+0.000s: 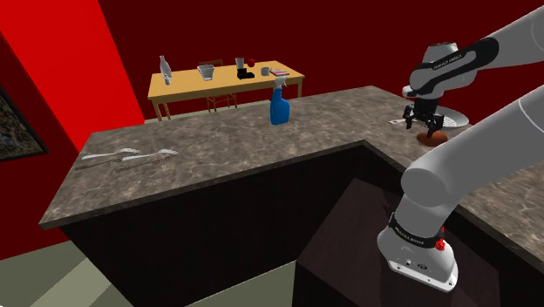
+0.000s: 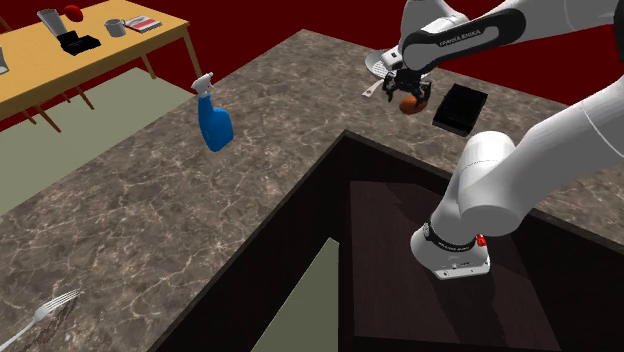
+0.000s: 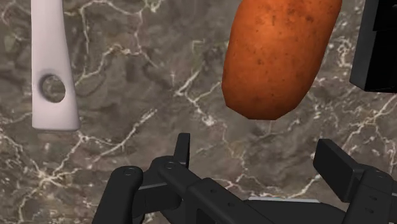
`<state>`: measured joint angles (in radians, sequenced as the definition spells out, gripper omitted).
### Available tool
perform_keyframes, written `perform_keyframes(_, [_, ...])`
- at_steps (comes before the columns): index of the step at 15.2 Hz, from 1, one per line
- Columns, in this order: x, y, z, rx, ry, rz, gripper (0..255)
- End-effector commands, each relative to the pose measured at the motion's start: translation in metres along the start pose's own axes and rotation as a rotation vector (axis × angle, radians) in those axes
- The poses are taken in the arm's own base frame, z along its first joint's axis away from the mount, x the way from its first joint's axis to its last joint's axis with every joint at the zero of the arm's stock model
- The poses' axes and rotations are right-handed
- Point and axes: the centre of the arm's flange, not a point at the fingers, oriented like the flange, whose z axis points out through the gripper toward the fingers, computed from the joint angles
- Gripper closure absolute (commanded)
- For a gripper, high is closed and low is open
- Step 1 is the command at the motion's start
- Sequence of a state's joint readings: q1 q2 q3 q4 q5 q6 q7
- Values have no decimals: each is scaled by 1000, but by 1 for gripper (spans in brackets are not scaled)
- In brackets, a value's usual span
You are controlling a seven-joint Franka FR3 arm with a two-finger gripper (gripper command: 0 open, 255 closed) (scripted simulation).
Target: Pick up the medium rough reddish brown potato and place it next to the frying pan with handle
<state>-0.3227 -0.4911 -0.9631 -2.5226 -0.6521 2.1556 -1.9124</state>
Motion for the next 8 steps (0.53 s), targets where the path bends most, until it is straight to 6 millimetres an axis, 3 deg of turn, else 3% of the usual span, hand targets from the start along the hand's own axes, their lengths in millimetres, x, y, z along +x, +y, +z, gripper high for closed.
perform_keyframes(1, [0,0,-22,2,1,0,0])
perform_keyframes(2, [0,0,-32,2,1,0,0])
perform_keyframes(8, [0,0,-32,2,1,0,0])
